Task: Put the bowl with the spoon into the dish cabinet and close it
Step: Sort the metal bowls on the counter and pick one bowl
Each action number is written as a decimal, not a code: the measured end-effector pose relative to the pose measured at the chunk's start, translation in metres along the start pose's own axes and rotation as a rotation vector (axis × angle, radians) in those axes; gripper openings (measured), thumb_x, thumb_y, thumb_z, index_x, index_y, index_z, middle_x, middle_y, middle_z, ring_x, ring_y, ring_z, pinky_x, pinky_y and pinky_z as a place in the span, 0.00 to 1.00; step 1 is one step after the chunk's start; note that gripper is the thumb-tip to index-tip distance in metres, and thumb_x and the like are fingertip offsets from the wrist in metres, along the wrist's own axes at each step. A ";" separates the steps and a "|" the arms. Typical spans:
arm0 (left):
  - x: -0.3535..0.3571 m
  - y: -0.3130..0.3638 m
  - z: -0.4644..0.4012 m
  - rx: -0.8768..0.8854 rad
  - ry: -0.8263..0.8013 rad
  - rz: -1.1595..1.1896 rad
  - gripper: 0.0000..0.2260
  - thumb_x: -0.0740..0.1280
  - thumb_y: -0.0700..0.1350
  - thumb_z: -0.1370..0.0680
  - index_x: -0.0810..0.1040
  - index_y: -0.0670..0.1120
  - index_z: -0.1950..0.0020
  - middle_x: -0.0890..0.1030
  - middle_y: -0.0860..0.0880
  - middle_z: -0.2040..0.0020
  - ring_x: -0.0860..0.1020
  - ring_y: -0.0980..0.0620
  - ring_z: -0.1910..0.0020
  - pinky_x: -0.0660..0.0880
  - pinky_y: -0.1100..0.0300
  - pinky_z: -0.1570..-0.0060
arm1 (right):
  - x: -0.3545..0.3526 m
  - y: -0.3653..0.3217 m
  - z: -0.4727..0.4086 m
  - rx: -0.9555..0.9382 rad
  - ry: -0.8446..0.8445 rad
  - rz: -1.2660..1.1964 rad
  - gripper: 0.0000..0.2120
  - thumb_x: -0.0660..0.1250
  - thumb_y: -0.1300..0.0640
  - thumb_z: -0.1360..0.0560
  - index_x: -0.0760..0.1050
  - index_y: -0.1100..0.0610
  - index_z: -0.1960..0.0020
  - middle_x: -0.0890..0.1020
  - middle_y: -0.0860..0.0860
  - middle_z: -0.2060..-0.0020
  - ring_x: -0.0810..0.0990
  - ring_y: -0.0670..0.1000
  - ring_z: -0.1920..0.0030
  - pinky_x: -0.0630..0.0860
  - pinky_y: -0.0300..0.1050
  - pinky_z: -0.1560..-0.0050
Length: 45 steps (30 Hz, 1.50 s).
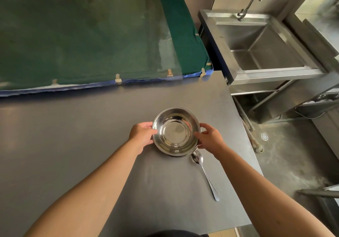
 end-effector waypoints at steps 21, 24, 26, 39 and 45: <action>0.015 -0.018 -0.017 0.054 0.088 -0.176 0.19 0.71 0.37 0.27 0.81 0.47 0.37 0.81 0.49 0.43 0.80 0.50 0.46 0.77 0.50 0.40 | -0.003 0.019 -0.022 0.011 -0.004 0.242 0.21 0.68 0.54 0.24 0.75 0.50 0.32 0.84 0.46 0.63 0.82 0.50 0.65 0.84 0.54 0.52; 0.016 -0.022 -0.016 0.077 0.099 -0.203 0.19 0.70 0.36 0.28 0.81 0.49 0.38 0.82 0.49 0.42 0.81 0.49 0.44 0.78 0.49 0.40 | 0.000 0.023 -0.022 0.018 -0.009 0.213 0.24 0.68 0.57 0.24 0.73 0.51 0.29 0.84 0.48 0.59 0.84 0.53 0.58 0.83 0.57 0.49; 0.016 -0.024 -0.017 0.086 0.104 -0.225 0.21 0.70 0.35 0.28 0.80 0.49 0.37 0.81 0.48 0.40 0.81 0.48 0.44 0.78 0.47 0.41 | 0.002 0.026 -0.021 0.021 -0.010 0.196 0.26 0.68 0.59 0.25 0.71 0.51 0.28 0.85 0.50 0.57 0.85 0.55 0.56 0.83 0.58 0.48; 0.023 -0.027 -0.010 0.002 0.047 -0.207 0.29 0.65 0.31 0.25 0.71 0.50 0.26 0.78 0.53 0.54 0.80 0.53 0.58 0.78 0.61 0.71 | 0.003 0.053 0.002 -0.008 0.047 0.283 0.21 0.63 0.47 0.20 0.71 0.54 0.29 0.79 0.42 0.61 0.80 0.45 0.60 0.76 0.47 0.52; 0.024 -0.027 -0.005 -0.027 0.056 -0.173 0.28 0.63 0.30 0.24 0.71 0.50 0.27 0.78 0.51 0.55 0.79 0.54 0.59 0.76 0.65 0.78 | 0.001 0.087 0.026 0.010 0.078 0.425 0.19 0.65 0.47 0.21 0.74 0.53 0.33 0.81 0.50 0.51 0.76 0.50 0.55 0.69 0.42 0.53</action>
Point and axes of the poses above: each hand's wrist, its own z-axis away from the middle knuckle, its own x-axis out of the palm, y = z × x, the point moved 2 cm from there along -z, towards the middle knuckle
